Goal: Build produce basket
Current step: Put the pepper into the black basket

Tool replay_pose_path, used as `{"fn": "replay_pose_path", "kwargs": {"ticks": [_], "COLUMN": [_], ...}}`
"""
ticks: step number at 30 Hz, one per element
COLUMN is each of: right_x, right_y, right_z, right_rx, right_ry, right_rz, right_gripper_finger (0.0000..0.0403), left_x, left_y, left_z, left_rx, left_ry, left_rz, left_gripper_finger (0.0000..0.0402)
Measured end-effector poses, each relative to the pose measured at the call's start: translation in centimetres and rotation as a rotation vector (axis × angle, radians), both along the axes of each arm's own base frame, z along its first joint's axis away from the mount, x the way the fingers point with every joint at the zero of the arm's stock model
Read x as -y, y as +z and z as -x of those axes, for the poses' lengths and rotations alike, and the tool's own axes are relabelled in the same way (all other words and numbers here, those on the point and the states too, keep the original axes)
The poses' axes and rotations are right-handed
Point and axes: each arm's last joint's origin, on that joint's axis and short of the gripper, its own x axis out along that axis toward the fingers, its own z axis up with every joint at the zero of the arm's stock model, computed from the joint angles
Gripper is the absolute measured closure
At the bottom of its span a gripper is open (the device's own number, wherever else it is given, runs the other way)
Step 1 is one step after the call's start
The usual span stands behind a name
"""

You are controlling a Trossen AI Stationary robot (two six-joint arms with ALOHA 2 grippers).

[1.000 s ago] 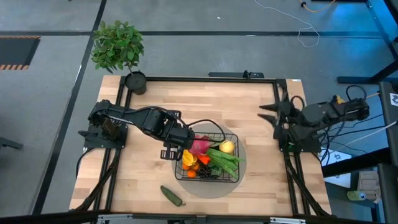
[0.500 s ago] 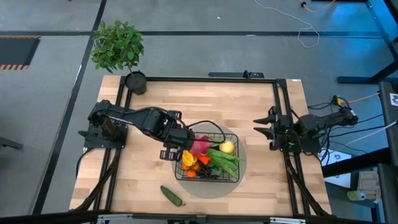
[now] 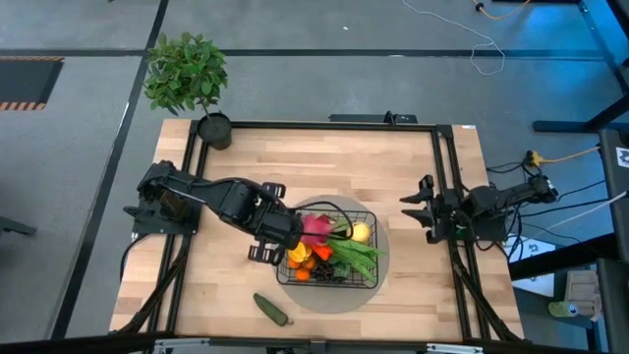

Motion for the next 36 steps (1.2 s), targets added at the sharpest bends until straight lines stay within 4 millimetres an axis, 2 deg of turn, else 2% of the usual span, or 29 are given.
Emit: {"fn": "replay_pose_path", "kwargs": {"ticks": [6,12,15,28,29,33,36], "right_x": [0.3,0.7,0.9,1.1,1.1,1.6,1.7], "right_y": [0.8,-0.5,-1.2,-1.3,-1.2,-0.6,-0.6], "right_z": [0.1,-0.3,-0.4,-0.5,-0.4,-0.3,-0.3], "right_rx": [0.083,-0.050,-0.126,-0.130,-0.127,-0.044,-0.034], "right_ry": [0.000,-0.026,-0.025,-0.050,-0.057,-0.180,-0.220], "right_rz": [0.115,0.118,0.084,0.057,0.043,-0.207,-0.296], "right_gripper_finger": [0.0248,0.0248,0.0248,0.0248,0.0248,0.0248,0.0248], "left_x": [0.1,0.5,1.3,5.6,6.0,7.9,9.4], "left_y": [0.0,0.0,0.0,0.0,0.0,0.2,0.0], "left_z": [0.0,0.2,0.5,2.3,2.5,2.9,2.4], "left_rx": [0.002,0.001,-0.005,0.029,0.035,0.092,0.143], "left_ry": [-0.003,0.034,0.008,0.008,-0.004,-0.056,-0.059], "left_rz": [0.002,0.032,0.049,0.112,0.117,0.158,0.211], "left_gripper_finger": [0.0287,0.0287,0.0287,0.0287,0.0287,0.0287,0.0287]}}
